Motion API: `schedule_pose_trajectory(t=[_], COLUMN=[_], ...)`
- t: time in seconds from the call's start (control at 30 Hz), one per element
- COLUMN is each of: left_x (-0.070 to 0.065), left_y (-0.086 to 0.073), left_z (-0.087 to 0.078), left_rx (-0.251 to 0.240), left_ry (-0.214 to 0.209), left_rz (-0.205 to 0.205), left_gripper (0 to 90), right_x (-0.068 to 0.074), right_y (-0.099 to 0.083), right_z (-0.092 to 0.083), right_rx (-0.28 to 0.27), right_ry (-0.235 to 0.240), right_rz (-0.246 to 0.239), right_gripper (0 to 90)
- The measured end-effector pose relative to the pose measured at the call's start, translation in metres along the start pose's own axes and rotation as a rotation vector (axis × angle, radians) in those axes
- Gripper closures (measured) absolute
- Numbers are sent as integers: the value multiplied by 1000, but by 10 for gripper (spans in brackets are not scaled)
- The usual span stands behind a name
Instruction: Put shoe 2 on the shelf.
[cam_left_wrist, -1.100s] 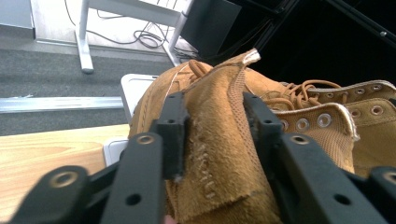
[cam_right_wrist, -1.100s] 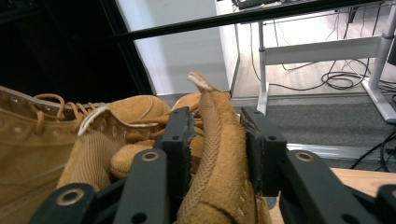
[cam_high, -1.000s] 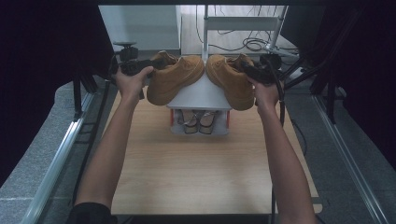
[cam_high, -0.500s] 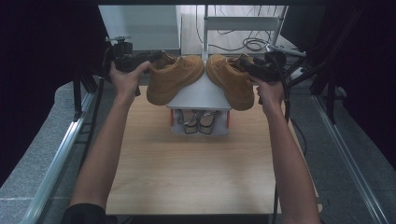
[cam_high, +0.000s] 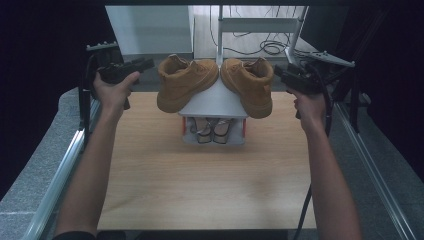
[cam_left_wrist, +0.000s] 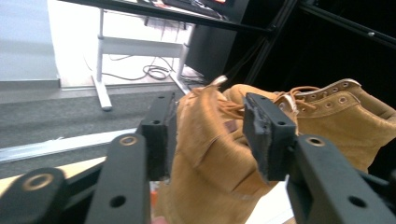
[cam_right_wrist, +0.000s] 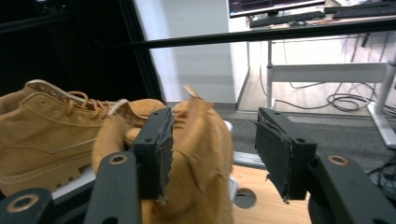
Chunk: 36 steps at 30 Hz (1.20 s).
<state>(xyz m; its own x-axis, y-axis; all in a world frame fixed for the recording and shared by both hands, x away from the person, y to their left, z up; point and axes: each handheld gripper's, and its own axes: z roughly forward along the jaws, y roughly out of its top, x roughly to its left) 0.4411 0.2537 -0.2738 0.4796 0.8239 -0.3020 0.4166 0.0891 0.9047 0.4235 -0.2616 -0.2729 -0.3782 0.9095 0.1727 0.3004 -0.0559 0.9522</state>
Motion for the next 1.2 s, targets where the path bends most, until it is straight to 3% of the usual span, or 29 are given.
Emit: schedule_pose_trajectory(t=[0.07, 0.2, 0.37, 0.53, 0.9, 1.2], left_x=[5, 13, 18, 20, 22, 13], left_y=[-4, -17, -35, -44, -56, -60], left_z=[-5, -6, 7, 19, 34, 45], left_rx=[18, 72, 137, 175, 228, 233], left_ry=[-2, 40, 69, 75, 85, 33], left_rz=[0, 20, 40, 48, 47, 32], left_gripper=[639, 735, 865, 892, 894, 894], right_x=[-6, -14, -18, -21, -20, -11], right_y=[-3, -13, -32, -46, -62, -69], right_z=[-5, -5, 5, 14, 27, 41], right_rx=[4, 44, 100, 132, 181, 198], right_ry=[-5, -29, -46, -59, -68, -79], right_rz=[6, -3, -16, -33, -70, -91], right_gripper=[497, 600, 770, 882, 887, 887])
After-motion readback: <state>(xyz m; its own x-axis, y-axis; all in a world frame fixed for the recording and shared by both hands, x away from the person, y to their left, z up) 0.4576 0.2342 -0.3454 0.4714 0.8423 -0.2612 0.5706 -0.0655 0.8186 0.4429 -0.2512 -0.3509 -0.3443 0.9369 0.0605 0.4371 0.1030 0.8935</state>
